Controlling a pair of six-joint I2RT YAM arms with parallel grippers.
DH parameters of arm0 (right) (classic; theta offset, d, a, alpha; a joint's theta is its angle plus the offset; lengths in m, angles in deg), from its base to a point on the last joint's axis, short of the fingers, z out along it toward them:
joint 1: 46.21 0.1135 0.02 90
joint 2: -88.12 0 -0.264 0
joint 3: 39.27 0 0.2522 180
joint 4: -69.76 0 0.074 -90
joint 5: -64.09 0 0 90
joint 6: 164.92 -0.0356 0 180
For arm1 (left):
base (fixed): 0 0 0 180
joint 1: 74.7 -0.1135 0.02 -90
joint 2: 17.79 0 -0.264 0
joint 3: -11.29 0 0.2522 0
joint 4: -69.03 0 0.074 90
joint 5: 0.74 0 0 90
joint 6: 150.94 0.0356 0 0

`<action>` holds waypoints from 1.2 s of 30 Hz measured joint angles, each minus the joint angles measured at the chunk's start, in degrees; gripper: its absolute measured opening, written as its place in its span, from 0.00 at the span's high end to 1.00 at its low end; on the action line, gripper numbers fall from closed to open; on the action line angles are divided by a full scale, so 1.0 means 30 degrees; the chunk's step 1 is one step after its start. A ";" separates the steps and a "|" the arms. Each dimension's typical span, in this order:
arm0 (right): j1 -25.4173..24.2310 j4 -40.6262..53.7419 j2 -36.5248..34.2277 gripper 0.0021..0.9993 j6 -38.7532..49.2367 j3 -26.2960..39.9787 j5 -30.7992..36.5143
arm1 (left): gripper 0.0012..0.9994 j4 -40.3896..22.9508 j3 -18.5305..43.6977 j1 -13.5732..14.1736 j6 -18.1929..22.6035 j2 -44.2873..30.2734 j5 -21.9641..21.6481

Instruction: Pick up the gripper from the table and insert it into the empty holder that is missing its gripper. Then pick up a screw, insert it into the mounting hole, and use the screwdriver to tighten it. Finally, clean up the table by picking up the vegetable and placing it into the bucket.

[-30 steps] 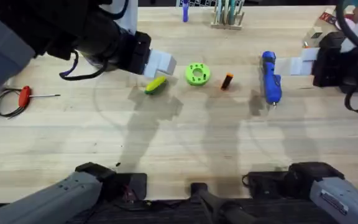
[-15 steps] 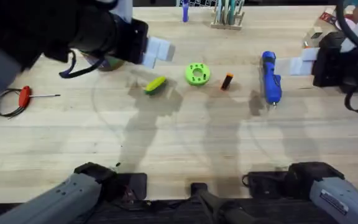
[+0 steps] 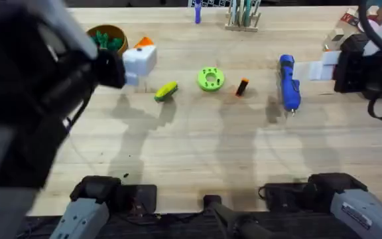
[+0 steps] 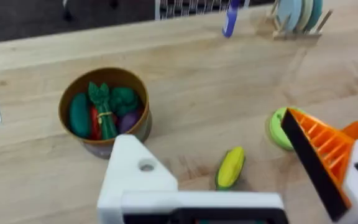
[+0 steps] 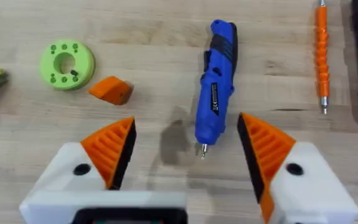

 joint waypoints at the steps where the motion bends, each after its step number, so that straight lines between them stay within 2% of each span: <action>1: 0.0000 0.0000 0.0000 0.02 0.0000 0.0000 0.0000 | 0.01 0.0694 -0.0793 -0.0325 0.0001 0.0699 0.0470; 9: 0.0000 0.0000 0.0000 0.02 0.0000 0.0000 0.0000 | 0.01 0.5086 -0.6081 -0.2154 0.0071 0.5648 0.3833; 13: 0.0000 0.0000 0.0000 0.02 0.0000 0.0000 0.0000 | 0.01 0.6425 -0.8245 -0.2509 0.0060 0.7722 0.5083; 17: 0.0000 0.0000 0.0000 0.02 0.0000 0.0000 0.0000 | 0.01 0.7240 -0.9758 -0.2502 -0.0054 0.9174 0.5679; 29: 0.0000 0.0000 0.0000 0.02 0.0000 0.0000 0.0000 | 0.01 0.7558 -1.2632 -0.2502 -0.0472 1.3434 0.7913; 36: 0.0000 0.0000 0.0000 0.02 0.0000 0.0000 0.0000 | 0.01 0.7461 -1.2669 -0.2502 -0.0617 1.3449 1.1063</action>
